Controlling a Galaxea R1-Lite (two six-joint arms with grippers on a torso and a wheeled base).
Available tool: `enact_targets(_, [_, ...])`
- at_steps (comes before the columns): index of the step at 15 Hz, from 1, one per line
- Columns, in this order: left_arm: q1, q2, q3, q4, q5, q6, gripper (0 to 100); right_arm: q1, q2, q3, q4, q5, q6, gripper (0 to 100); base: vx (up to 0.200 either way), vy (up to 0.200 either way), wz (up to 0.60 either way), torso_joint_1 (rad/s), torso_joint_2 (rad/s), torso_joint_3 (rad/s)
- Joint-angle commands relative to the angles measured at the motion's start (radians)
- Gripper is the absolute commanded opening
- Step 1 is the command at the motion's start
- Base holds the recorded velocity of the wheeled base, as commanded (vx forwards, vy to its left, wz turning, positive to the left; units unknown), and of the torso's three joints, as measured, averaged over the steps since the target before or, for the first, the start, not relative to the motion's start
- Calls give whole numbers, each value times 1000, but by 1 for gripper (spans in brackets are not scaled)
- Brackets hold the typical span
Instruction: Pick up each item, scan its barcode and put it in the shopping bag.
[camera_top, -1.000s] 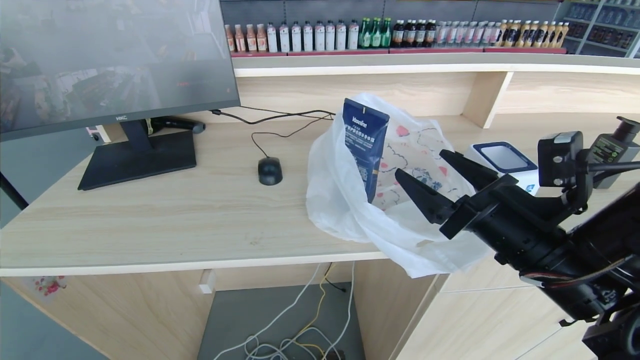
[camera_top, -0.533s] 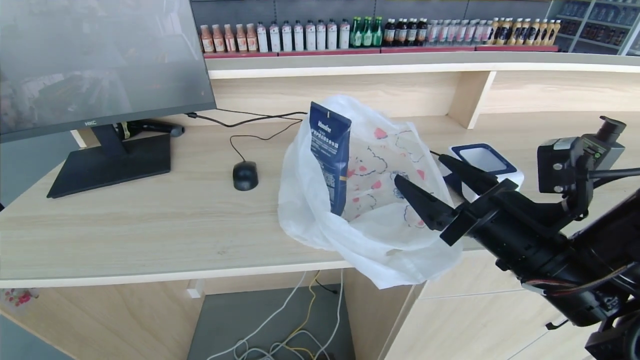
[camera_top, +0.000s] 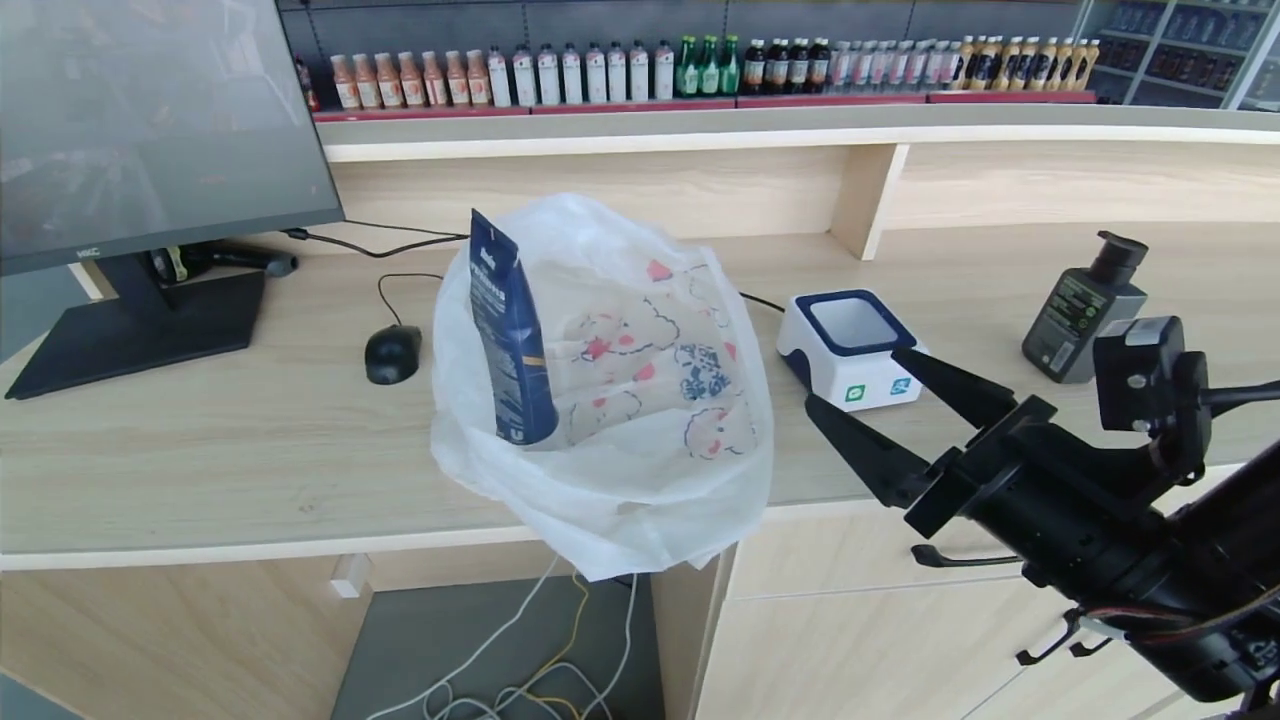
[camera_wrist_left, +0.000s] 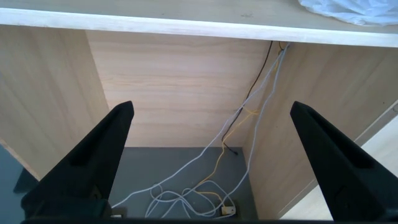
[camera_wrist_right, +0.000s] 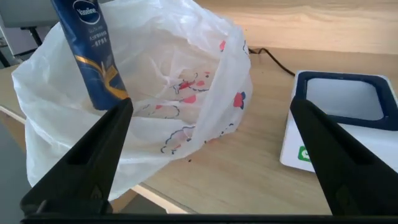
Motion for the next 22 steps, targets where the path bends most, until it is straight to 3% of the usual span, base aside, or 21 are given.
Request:
enact_targets(1, [0, 0, 0, 0, 0, -1, 100, 0, -6, 8, -1, 0, 0, 100, 0, -200, 0, -7, 2, 2])
enact_targets(18, [0, 0, 0, 0, 0, -1, 100, 0, -6, 20, -1, 0, 0, 100, 0, -200, 0, 4, 3, 3])
enact_targets(22, [0, 0, 0, 0, 0, 2, 100, -38, 43, -37, -1, -17, -9, 100, 0, -150, 0, 2, 3, -1])
